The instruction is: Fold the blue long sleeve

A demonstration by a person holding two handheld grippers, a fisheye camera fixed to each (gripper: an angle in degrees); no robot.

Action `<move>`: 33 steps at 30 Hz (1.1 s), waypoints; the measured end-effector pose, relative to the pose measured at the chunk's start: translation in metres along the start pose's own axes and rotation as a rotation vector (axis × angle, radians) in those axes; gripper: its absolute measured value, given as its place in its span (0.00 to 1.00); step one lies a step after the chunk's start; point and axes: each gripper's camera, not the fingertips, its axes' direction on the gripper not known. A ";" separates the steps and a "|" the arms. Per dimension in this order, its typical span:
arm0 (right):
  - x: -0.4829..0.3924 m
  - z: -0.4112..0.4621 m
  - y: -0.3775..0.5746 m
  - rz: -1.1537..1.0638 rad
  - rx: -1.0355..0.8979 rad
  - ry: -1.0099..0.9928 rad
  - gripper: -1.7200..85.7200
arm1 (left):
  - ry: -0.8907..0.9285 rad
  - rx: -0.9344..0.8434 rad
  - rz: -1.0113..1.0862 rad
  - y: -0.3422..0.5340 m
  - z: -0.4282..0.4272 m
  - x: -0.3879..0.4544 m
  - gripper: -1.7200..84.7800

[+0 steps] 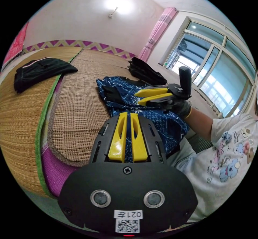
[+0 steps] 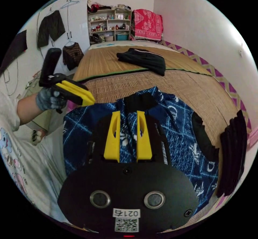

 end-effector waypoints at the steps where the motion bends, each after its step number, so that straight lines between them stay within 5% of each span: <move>1: -0.002 0.010 -0.007 -0.010 -0.024 0.015 0.12 | -0.005 0.003 -0.009 0.005 0.005 0.001 0.01; 6: 0.006 0.025 -0.012 0.051 -0.082 -0.041 0.10 | 0.011 0.002 -0.027 0.022 0.021 0.003 0.01; 18: 0.121 -0.112 0.089 0.448 0.313 -0.378 0.02 | 0.021 0.004 0.016 0.039 0.068 0.051 0.01; 26: 0.196 -0.389 0.378 0.866 0.760 -0.054 0.02 | 0.087 -0.007 0.037 0.035 0.118 0.096 0.01; 33: 0.186 -0.480 0.657 1.427 0.897 0.169 0.02 | 0.143 -0.047 0.045 0.035 0.178 0.152 0.01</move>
